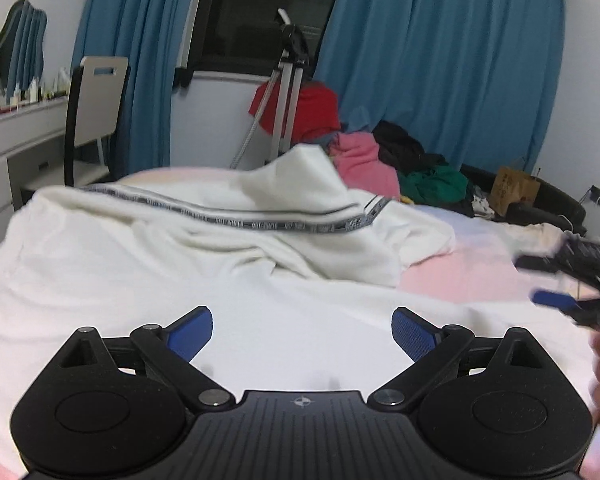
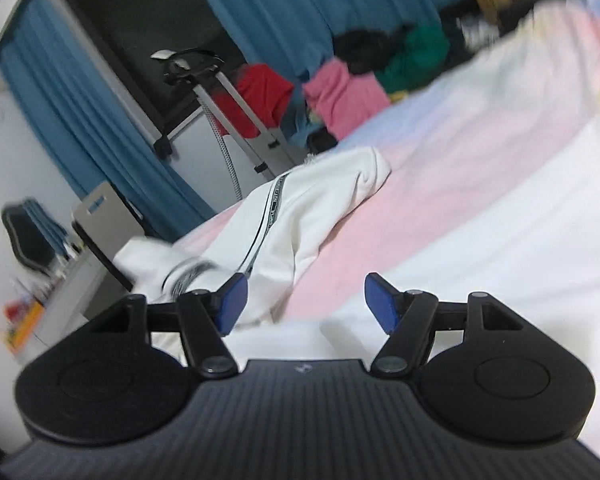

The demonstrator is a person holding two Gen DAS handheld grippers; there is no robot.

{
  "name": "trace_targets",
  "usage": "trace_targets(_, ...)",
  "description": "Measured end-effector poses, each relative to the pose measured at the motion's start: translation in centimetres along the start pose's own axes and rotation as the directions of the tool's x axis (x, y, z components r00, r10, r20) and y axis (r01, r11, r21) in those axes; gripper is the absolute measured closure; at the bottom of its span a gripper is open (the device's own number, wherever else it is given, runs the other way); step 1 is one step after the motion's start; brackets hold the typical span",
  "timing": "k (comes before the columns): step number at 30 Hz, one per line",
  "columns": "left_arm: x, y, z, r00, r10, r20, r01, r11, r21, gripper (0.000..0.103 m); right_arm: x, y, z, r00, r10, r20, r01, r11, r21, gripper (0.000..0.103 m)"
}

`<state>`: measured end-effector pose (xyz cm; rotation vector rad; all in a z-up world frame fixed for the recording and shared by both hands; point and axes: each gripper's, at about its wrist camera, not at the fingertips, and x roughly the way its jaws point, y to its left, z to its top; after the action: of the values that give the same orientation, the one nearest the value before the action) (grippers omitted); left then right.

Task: Fold clothes
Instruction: 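Grasp the white fabric with the right gripper and pull it toward the left gripper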

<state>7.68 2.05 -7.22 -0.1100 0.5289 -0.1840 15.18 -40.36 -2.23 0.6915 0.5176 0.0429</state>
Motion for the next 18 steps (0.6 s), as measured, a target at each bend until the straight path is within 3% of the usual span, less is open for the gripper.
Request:
trace_targets(3, 1.9, 1.0, -0.7, 1.000, -0.011, -0.007, 0.011, 1.000, -0.020, 0.005, 4.9, -2.1, 1.3, 0.999, 0.019, -0.035, -0.013, 0.987, 0.160, 0.035)
trace_targets(5, 3.4, 1.6, -1.0, 0.999, -0.034, -0.025, 0.033, 0.999, -0.037, 0.005, 8.5, -3.3, 2.5, 0.999, -0.019, -0.030, 0.025, 0.974, 0.224, 0.035)
trace_targets(10, 7.2, 2.4, -1.7, 0.999, -0.053, -0.012, 0.053, 0.998, -0.015, 0.005, 17.2, -3.8, 4.9, 0.999, -0.051, -0.001, 0.049, 0.966, 0.252, 0.035)
trace_targets(13, 8.5, 3.3, -2.1, 0.996, -0.087, -0.006, 0.087, 0.996, -0.034, 0.005, 21.2, -2.7, 5.6, 0.995, -0.093, 0.039, 0.083, 0.974, 0.210, 0.036)
trace_targets(16, 10.2, 4.1, -2.4, 0.993, -0.119, -0.023, 0.117, 0.991, -0.067, 0.005, 23.4, -0.9, 6.7, 0.983, -0.171, 0.070, 0.161, 0.978, 0.129, 0.062)
trace_targets(17, 10.6, 4.2, -2.4, 0.992, -0.120, -0.031, 0.118, 0.991, -0.070, 0.005, 23.9, -0.4, 7.3, 0.975, -0.211, 0.072, 0.204, 0.975, 0.088, 0.081)
trace_targets(18, 11.0, 4.4, -2.4, 0.992, -0.120, -0.039, 0.117, 0.991, -0.071, 0.005, 23.6, 0.2, 8.0, 0.970, -0.227, 0.087, 0.222, 0.973, 0.056, 0.084)
